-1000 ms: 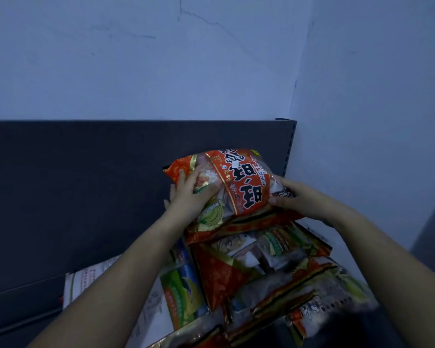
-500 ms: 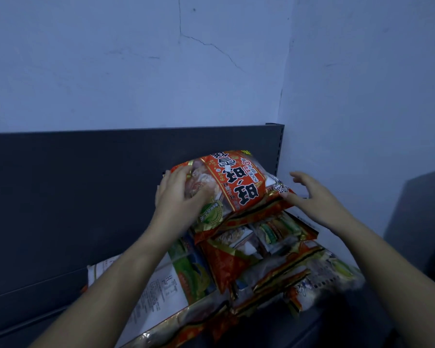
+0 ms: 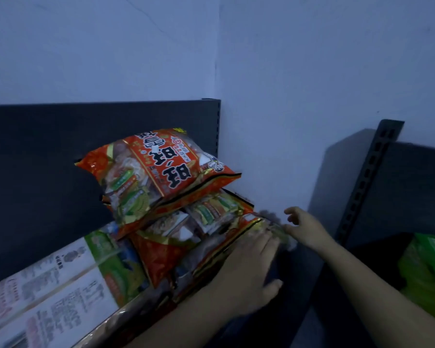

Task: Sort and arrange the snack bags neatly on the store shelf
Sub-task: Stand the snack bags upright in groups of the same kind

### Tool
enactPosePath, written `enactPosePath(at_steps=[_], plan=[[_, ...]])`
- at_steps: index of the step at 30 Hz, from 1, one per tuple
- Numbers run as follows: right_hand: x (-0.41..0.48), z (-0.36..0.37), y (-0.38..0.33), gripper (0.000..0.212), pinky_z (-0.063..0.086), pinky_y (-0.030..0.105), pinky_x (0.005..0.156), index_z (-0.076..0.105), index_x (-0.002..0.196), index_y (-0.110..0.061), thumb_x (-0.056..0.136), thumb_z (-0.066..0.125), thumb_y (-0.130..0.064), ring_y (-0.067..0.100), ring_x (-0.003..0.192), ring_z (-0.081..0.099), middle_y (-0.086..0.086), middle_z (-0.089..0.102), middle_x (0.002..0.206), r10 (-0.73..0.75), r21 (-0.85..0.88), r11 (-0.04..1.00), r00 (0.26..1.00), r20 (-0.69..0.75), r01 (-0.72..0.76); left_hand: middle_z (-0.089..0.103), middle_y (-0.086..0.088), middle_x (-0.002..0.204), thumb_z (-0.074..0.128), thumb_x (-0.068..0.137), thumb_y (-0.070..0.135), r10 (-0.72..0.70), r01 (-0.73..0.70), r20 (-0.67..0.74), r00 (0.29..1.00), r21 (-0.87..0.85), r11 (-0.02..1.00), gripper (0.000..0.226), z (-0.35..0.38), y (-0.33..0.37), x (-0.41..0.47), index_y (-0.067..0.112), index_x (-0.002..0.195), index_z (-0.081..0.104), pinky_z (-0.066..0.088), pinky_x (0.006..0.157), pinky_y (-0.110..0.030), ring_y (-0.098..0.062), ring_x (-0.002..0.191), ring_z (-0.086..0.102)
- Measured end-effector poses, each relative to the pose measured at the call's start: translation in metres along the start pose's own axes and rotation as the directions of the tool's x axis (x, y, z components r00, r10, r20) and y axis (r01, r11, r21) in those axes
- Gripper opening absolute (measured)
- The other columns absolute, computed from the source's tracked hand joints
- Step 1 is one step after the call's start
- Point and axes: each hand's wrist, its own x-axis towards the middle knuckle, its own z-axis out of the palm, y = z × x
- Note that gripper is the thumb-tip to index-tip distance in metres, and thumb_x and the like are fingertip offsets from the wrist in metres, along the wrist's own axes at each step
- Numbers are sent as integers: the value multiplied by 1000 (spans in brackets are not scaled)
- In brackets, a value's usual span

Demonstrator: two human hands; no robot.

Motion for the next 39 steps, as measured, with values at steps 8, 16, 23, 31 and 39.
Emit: enactPosePath(at_steps=[8,16,23,31,39], plan=[[37,50,32,52,45,36,95,46,126,-6,88,57,-40,35,117,51,19,49,129,227,-84,972,971,78,-220,32,-19,149,73,74,35,-218,154,229,949,268,951,86,95,-40,27,-4,141,35,16,115,-31,-29,140,29],[66,89,45,78,35,30,105,29,138,-4,79,73,-30,34,131,34,22,19,144,440,361,832,897,31,-421,64,-14,122,92,36,28,-313,259,144,939,301,918,81,146,-64,32,7,110,70,56,80,-31,-23,108,65],[73,89,54,61,56,26,55,54,107,10,57,86,0,27,75,63,19,63,96,709,891,209,690,145,-402,65,-17,119,89,22,9,-357,304,115,927,327,895,88,144,-63,30,4,108,71,58,72,-27,-24,103,67],[68,52,18,12,53,31,49,58,85,1,78,66,7,24,58,59,15,62,74,642,980,14,753,144,-199,59,-22,126,93,33,12,-340,334,-11,940,223,916,106,135,-49,29,-1,126,43,55,79,-27,-23,102,67],[14,-5,-48,27,45,28,60,44,71,-21,84,66,-12,13,63,49,-2,52,70,485,818,478,680,-550,320,-18,6,158,69,75,0,-271,240,-183,945,-176,955,122,106,-6,40,28,143,-28,18,116,-35,-10,146,4]])
